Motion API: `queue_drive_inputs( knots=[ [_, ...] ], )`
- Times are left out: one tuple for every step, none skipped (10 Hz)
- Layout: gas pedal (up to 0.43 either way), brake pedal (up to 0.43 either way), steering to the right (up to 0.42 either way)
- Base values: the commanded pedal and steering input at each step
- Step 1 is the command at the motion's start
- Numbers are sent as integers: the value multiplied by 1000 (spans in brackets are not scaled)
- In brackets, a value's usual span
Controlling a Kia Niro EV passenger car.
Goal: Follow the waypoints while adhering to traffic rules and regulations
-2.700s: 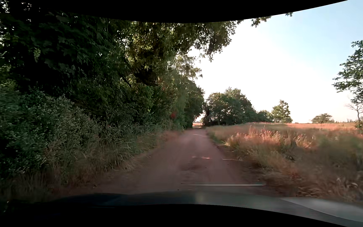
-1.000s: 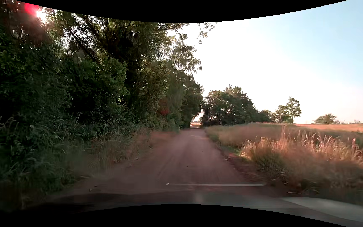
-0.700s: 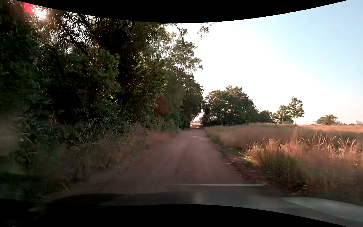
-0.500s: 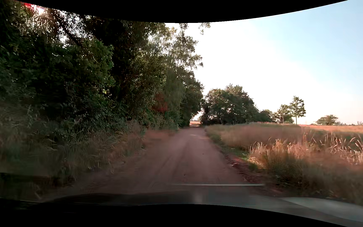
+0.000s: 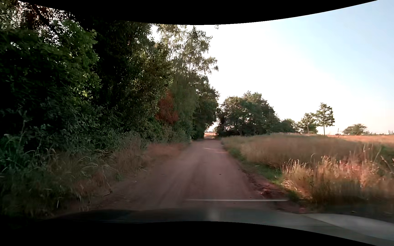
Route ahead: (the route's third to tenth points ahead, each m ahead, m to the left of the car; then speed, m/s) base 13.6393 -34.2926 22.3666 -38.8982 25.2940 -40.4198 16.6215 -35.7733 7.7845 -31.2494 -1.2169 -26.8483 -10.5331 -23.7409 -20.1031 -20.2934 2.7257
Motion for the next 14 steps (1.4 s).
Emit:
queue_drive_inputs(
  knots=[
    [20, 0, 14],
    [20, 0, 13],
    [20, 0, 12],
    [20, 0, 9],
    [20, 0, 8],
    [20, 0, 8],
    [20, 0, 5],
    [20, 0, -1],
    [20, 0, -3],
    [20, 0, -3],
    [20, 0, -3],
    [20, 0, -4],
    [28, 0, -4],
    [28, 0, -5]
  ],
)
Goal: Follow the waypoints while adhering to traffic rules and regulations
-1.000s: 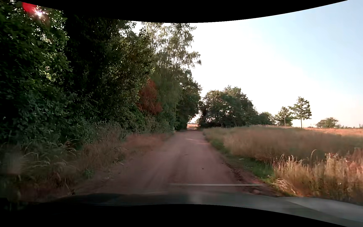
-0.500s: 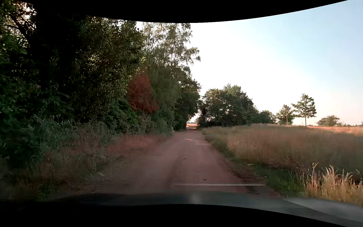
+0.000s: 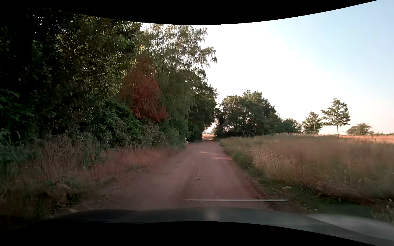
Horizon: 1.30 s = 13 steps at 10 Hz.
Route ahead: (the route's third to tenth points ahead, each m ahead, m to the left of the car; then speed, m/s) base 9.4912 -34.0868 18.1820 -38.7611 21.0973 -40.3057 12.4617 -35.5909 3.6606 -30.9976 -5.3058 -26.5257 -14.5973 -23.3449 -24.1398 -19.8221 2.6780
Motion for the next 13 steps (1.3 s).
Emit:
queue_drive_inputs(
  knots=[
    [28, 0, -8],
    [28, 0, -12],
    [28, 0, -16],
    [28, 0, -21],
    [28, 0, -24],
    [28, 0, -26],
    [28, 0, -26],
    [28, 0, -26],
    [28, 0, -26],
    [28, 0, -26],
    [28, 0, -26],
    [28, 0, -26],
    [28, 0, -26]
  ],
)
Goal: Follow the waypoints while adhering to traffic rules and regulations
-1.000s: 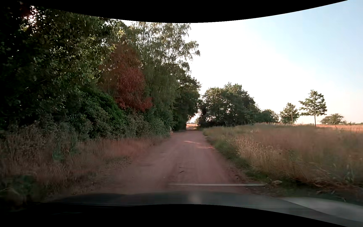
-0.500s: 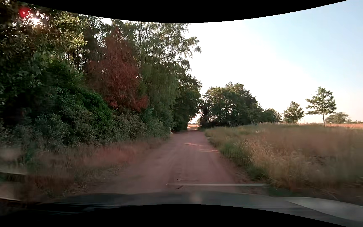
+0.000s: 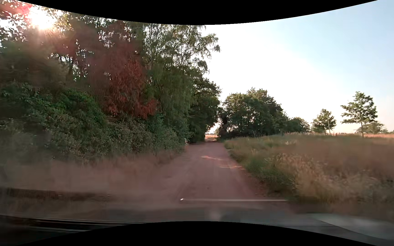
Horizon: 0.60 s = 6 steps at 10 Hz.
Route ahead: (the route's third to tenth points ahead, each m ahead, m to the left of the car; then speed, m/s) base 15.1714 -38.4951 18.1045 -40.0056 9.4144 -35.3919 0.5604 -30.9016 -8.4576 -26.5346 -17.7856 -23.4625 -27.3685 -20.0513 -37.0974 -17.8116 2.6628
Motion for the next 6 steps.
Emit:
queue_drive_inputs(
  knots=[
    [28, 0, -26],
    [28, 0, -26],
    [28, 0, -25],
    [28, 0, -21],
    [28, 0, -16],
    [28, 0, -13]
  ],
)
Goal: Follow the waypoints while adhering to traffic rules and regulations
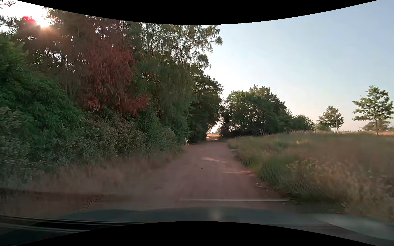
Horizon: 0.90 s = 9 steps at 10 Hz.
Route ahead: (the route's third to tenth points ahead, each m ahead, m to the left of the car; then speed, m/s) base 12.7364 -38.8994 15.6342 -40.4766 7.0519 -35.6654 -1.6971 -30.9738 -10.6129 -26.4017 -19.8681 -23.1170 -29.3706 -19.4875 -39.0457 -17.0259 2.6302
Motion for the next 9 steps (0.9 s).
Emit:
queue_drive_inputs(
  knots=[
    [28, 0, -11],
    [28, 0, -10],
    [28, 0, -4],
    [28, 0, -1],
    [28, 0, -1],
    [28, 0, -1],
    [28, 0, -1],
    [28, 0, -1],
    [28, 0, -1]
  ],
)
